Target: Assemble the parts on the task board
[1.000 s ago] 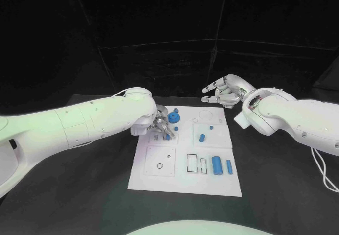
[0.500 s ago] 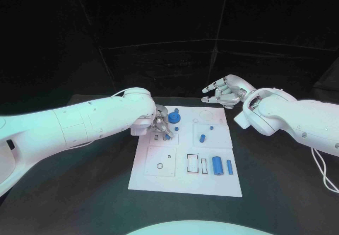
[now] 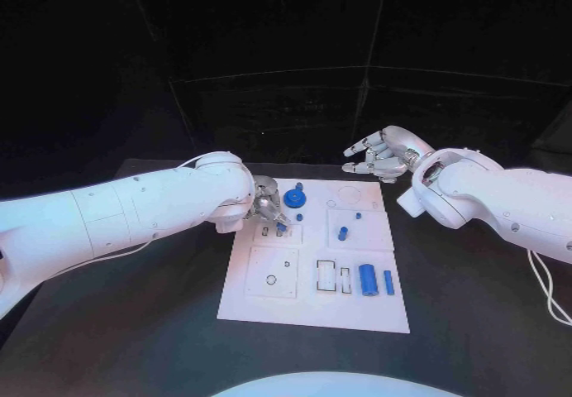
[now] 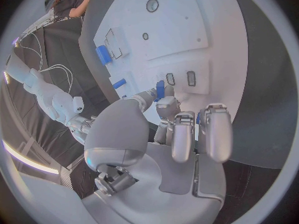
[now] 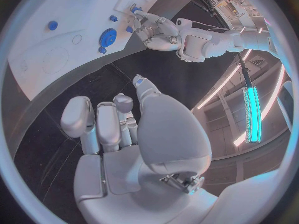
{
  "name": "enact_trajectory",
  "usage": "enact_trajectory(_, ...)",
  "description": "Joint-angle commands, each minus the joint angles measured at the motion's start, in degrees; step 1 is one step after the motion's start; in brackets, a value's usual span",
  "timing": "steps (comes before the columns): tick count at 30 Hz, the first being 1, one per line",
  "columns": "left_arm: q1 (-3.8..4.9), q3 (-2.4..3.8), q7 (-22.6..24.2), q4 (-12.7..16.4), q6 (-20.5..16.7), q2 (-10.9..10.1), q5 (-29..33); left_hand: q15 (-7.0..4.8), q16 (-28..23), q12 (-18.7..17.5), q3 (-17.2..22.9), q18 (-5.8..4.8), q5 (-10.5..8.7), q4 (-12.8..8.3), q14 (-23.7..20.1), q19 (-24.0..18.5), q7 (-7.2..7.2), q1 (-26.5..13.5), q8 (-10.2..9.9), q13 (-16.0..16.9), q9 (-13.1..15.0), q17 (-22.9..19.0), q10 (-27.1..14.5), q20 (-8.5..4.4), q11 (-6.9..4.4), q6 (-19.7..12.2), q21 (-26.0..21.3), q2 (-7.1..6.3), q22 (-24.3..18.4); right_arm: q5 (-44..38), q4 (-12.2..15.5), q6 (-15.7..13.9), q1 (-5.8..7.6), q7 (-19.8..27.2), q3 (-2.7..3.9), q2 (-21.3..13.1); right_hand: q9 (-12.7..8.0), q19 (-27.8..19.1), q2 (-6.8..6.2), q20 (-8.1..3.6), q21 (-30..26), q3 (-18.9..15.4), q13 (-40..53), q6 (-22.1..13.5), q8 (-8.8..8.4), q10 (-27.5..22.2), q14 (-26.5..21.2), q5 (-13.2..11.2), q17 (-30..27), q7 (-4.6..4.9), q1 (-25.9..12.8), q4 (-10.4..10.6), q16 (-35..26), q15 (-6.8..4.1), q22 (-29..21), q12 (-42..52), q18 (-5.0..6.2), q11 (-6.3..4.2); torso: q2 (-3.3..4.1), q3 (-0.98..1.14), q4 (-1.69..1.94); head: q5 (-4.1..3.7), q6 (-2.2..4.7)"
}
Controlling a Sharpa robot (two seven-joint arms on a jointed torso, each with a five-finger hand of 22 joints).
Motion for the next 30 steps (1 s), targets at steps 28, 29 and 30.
enact_trajectory(28, -1.81, -1.47, -2.1, 2.6, -4.7, -2.4, -0.5, 0.31, 0.2, -0.1, 10.2, -0.30, -0.20, -8.9, 6.1, -0.1, -0.05, -0.9, 0.6, 0.0, 0.5, 15.1, 0.4, 0.23, -0.02, -0.5, -0.3, -0.17, 0.3, 0.1, -0.6, 0.9, 0.12, 0.2, 0.04, 0.3, 0.0, -0.3, 0.11, -0.11, -0.4, -0.3, -0.1, -0.2, 0.33, -0.4, 0.7, 0.2, -0.1, -0.17, -0.6, 0.0, -0.2, -0.19, -0.1, -0.3, 0.88, 0.02, 0.06, -0.05, -0.18, 0.75, -0.37)
enact_trajectory(29, -1.82, -1.47, -2.2, 2.6, -4.5, -2.4, -0.6, 0.31, 0.2, -0.1, 10.4, -0.30, -0.20, -8.9, 6.1, 0.0, -0.05, -0.9, 0.7, 0.1, 0.6, 15.1, 0.4, 0.23, -0.02, -0.6, -0.3, -0.21, 0.3, 0.1, -0.6, 0.9, 0.12, 0.2, 0.04, 0.3, 0.0, -0.3, 0.11, -0.11, -0.4, -0.3, -0.1, -0.2, 0.33, -0.4, 0.7, 0.2, -0.1, -0.17, -0.6, 0.0, -0.2, -0.19, -0.1, -0.3, 0.88, 0.02, 0.03, -0.05, -0.18, 0.77, -0.43)
enact_trajectory(30, -1.83, -1.47, -2.2, 2.6, -4.4, -2.4, -0.6, 0.31, 0.2, -0.1, 10.4, -0.30, -0.20, -8.9, 6.1, 0.0, -0.05, -0.9, 0.7, 0.1, 0.6, 15.1, 0.4, 0.23, -0.02, -0.6, -0.3, -0.22, 0.3, 0.1, -0.6, 0.9, 0.12, 0.2, 0.04, 0.3, 0.0, -0.3, 0.11, -0.11, -0.4, -0.3, -0.1, -0.2, 0.33, -0.4, 0.7, 0.2, -0.1, -0.17, -0.6, 0.0, -0.2, -0.19, -0.1, -0.3, 0.88, 0.02, 0.03, -0.06, -0.18, 0.78, -0.45)
